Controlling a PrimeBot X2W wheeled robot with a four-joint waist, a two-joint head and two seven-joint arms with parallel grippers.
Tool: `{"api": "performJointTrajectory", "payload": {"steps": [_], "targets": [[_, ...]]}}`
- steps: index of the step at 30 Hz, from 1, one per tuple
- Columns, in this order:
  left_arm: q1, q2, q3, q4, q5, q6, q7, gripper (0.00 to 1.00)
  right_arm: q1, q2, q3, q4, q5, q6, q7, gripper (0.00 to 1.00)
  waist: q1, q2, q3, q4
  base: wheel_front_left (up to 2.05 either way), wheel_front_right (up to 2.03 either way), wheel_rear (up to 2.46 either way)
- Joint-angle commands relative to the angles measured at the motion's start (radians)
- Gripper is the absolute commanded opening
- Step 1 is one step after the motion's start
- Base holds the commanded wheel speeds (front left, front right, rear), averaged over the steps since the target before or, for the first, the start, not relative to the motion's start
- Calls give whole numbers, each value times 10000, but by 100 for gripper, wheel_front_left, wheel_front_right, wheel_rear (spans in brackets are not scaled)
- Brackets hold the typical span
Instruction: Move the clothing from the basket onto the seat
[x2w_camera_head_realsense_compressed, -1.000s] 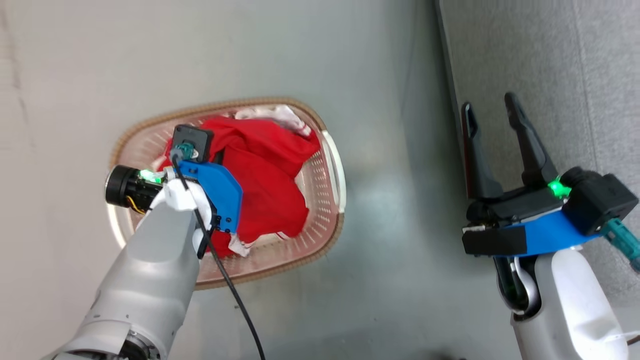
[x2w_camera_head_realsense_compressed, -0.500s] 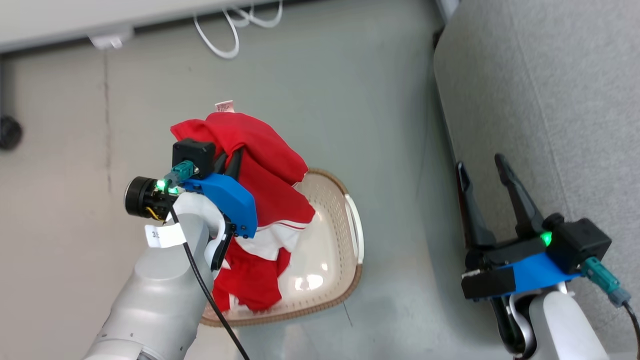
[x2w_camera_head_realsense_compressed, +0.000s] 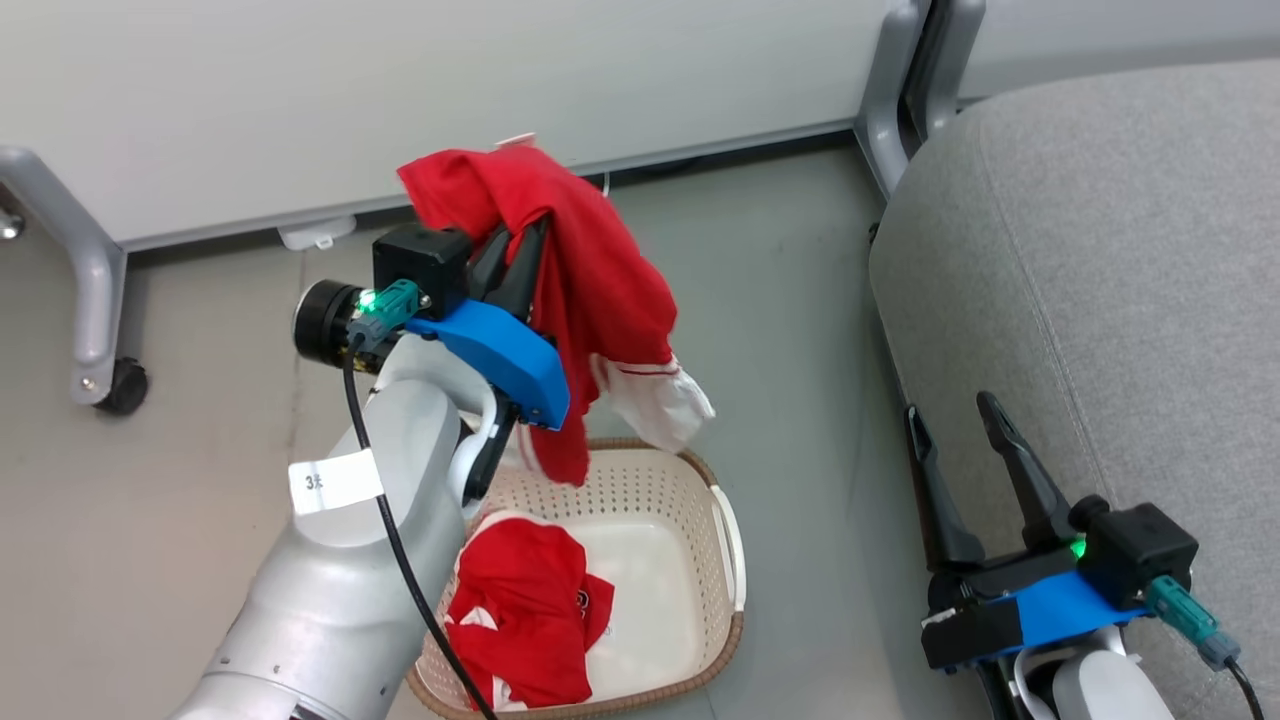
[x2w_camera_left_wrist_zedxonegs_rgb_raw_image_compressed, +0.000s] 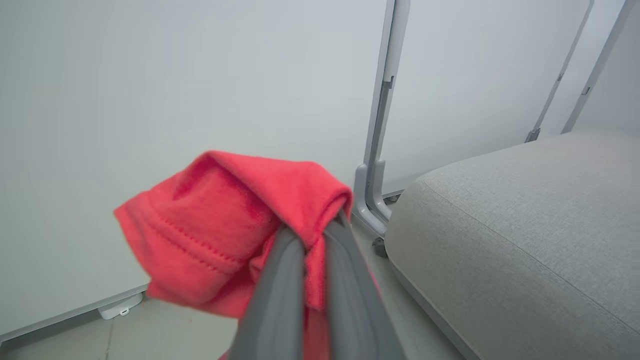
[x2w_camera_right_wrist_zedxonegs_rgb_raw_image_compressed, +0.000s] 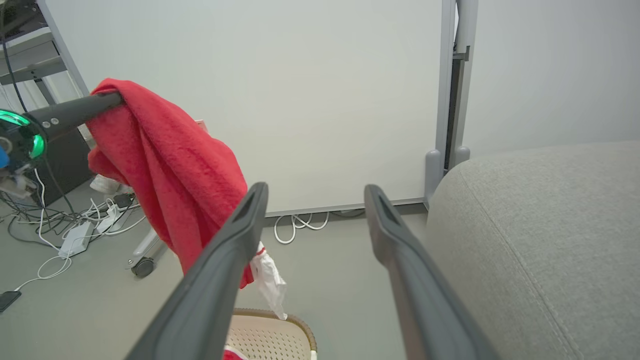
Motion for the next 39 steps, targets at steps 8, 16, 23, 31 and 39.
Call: {"api": "performJointTrajectory", "payload": {"steps": [8,16,23,31,39], "targets": [[-213,-4,-761,-1330,-715,-92,8,0,755,-28,0,92,138,4,-37,100,2,0,-1009,282,0,0,0],[-18,32,-1062,-2043,-878,23,375,0,961,-28,-61,15,116,4,-37,100,2,0,-1294,384,0,0,0],[109,73,-1160,-2422,-934,102,548,0,577,-22,275,-84,-189,4,-38,100,2,0,-1254,470,0,0,0],[56,90,-1283,-2797,-932,170,668,0,-1275,-538,1823,2,-654,3,-38,100,2,0,-1050,618,0,0,0],[-148,40,-1535,-2970,-1000,180,651,0,-3273,-842,3040,922,-798,3,-37,100,2,0,-843,907,0,0,0]]}}
